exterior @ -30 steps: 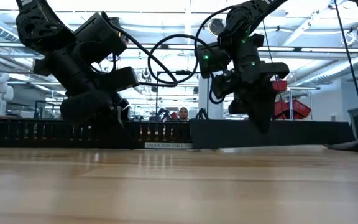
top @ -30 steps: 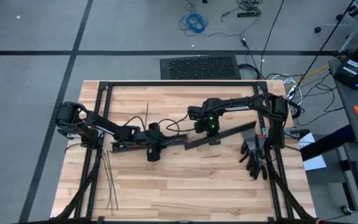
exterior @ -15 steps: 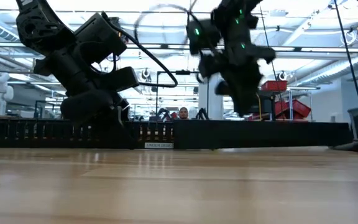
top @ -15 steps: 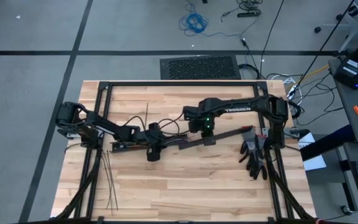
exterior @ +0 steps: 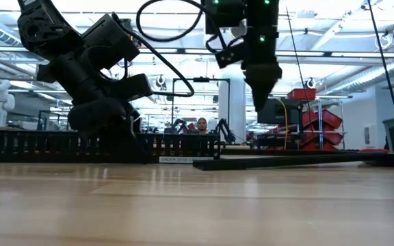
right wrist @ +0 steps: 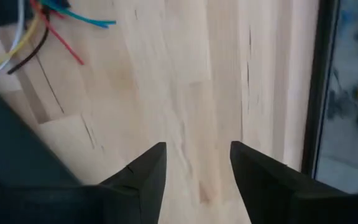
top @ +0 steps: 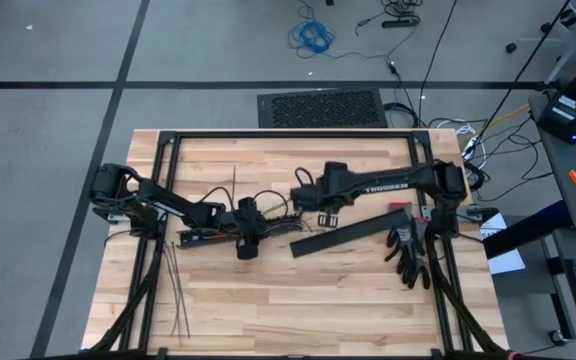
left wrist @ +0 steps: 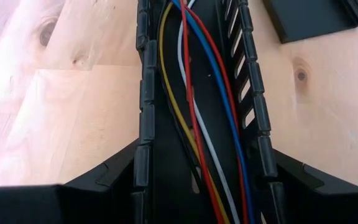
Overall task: Ziptie cables
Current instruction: Close the black cable duct
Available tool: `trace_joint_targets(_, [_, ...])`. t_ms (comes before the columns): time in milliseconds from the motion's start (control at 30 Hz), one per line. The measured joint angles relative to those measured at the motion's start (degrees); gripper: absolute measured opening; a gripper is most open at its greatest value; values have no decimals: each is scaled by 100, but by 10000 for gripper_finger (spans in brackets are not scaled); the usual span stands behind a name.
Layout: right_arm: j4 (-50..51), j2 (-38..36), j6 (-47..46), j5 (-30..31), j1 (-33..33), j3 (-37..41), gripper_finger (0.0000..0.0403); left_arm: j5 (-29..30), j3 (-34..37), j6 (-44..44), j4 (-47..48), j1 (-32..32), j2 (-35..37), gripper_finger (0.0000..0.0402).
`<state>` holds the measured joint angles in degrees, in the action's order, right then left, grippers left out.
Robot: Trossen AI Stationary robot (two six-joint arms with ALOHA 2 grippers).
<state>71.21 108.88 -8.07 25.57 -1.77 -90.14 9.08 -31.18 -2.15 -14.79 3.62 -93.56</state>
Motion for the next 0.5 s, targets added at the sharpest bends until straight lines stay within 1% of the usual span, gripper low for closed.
trace_joint_targets(100, [-25, 4, -850, 373, 332, 328, 164, 2, 2, 0, -7, 0, 0, 250])
trace_joint_targets(200, [-455, 4, -1675, 934, 793, 875, 157, 2, 7, 0, -49, 0, 0, 250])
trace_joint_targets(267, [-559, 15, -2361, 1452, 1110, 1239, 152, 2, 11, -70, -70, 0, -2, 250])
trace_joint_targets(333, [-623, 11, -3250, 2146, 1407, 1591, 147, 4, 14, -171, -94, -10, -2, 250])
trace_joint_targets(400, [-613, 11, -4089, 2687, 1641, 1913, 144, 2, 22, -149, -217, -6, -9, 250])
trace_joint_targets(467, [-620, 11, -4615, 2957, 1784, 2129, 142, 2, 22, -58, -360, 33, -23, 253])
trace_joint_targets(500, [-635, 11, -4769, 2958, 1821, 2210, 142, -9, 17, -22, -401, 50, -24, 257])
